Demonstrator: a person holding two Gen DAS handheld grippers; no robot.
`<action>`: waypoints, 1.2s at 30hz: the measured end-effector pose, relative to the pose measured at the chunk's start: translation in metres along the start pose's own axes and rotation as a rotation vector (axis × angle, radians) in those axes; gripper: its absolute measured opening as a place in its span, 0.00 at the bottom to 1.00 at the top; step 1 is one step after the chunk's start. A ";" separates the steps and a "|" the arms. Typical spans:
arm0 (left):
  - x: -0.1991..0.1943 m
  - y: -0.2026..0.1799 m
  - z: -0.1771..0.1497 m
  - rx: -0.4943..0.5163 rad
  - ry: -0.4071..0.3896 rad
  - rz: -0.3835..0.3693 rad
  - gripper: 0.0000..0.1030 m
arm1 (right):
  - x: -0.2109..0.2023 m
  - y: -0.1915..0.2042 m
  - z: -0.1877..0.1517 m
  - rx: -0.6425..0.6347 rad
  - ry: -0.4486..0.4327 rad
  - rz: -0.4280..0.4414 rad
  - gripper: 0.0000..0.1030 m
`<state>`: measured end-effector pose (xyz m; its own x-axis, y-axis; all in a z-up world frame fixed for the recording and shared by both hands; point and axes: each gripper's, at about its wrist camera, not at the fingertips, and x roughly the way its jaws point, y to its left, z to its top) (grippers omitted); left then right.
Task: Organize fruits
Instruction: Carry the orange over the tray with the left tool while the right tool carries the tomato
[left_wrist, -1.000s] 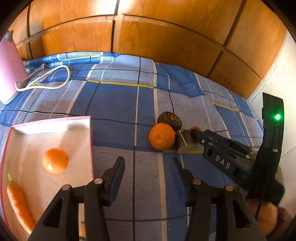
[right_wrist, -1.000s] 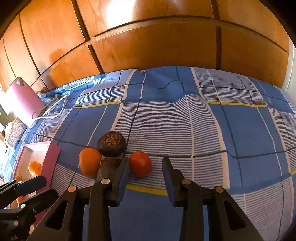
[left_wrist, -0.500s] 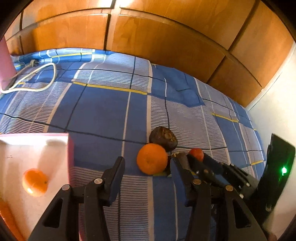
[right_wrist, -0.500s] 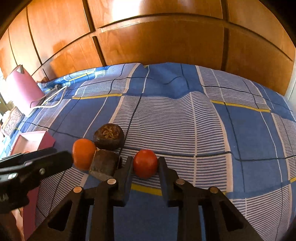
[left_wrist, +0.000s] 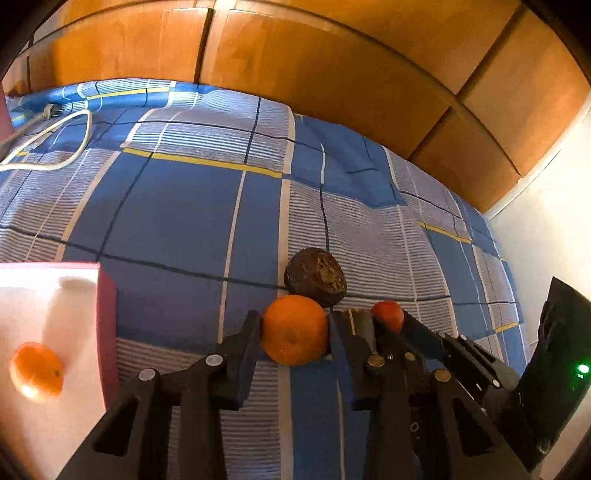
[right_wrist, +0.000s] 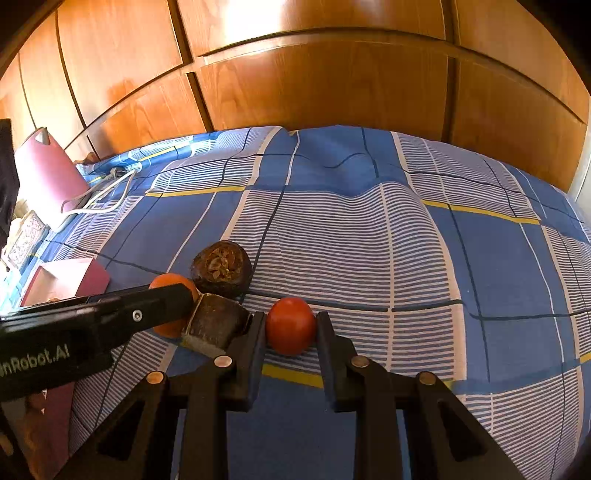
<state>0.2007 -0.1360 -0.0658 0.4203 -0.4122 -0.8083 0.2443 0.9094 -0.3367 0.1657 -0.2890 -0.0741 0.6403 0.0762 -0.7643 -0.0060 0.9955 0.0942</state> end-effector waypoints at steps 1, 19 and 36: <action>-0.004 0.000 -0.002 0.003 -0.001 0.004 0.35 | 0.000 0.000 0.000 -0.002 0.001 0.000 0.25; -0.077 -0.004 -0.056 0.050 -0.059 0.050 0.36 | -0.036 0.016 -0.042 -0.023 0.041 0.033 0.25; -0.150 0.047 -0.094 -0.034 -0.167 0.131 0.36 | -0.072 0.070 -0.061 -0.121 0.020 0.119 0.25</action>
<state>0.0670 -0.0265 -0.0054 0.5860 -0.2917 -0.7560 0.1502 0.9559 -0.2525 0.0721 -0.2218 -0.0516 0.6144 0.1938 -0.7648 -0.1743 0.9788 0.1080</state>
